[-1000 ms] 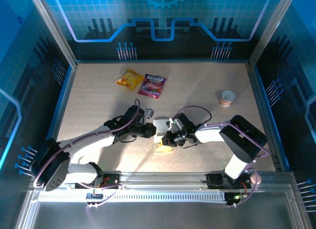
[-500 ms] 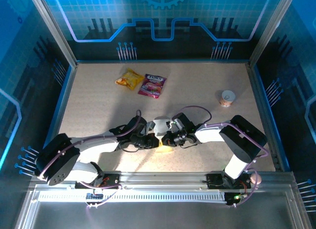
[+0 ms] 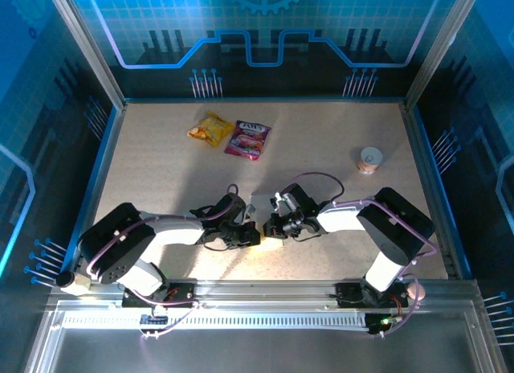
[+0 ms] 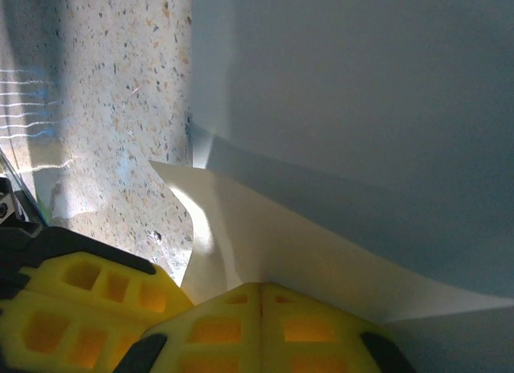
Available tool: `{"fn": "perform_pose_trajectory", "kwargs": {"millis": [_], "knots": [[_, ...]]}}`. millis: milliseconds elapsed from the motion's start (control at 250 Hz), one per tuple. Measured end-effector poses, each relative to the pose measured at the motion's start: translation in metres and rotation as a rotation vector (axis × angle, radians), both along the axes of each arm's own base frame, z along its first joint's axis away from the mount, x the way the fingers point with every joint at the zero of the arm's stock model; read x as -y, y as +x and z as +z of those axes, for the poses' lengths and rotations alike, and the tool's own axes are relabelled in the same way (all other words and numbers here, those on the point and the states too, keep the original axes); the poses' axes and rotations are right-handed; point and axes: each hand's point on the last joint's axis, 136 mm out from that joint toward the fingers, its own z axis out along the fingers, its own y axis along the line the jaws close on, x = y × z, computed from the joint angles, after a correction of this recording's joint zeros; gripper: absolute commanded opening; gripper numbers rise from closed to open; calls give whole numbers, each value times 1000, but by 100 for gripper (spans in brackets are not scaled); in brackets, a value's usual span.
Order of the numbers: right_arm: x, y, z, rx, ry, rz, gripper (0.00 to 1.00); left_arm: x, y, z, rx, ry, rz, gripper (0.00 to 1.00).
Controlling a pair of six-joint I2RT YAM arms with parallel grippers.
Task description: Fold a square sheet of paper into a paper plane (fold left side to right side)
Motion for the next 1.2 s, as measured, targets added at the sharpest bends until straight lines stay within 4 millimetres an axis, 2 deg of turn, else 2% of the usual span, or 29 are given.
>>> {"fn": "perform_pose_trajectory", "kwargs": {"millis": [683, 1199], "knots": [[0, 0, 0, -1, -2, 2, 0, -6, -4, -5, 0, 19, 8, 1], [-1, -1, 0, -3, -3, 3, 0, -11, -4, 1, 27, 22, 21, 1]]}}
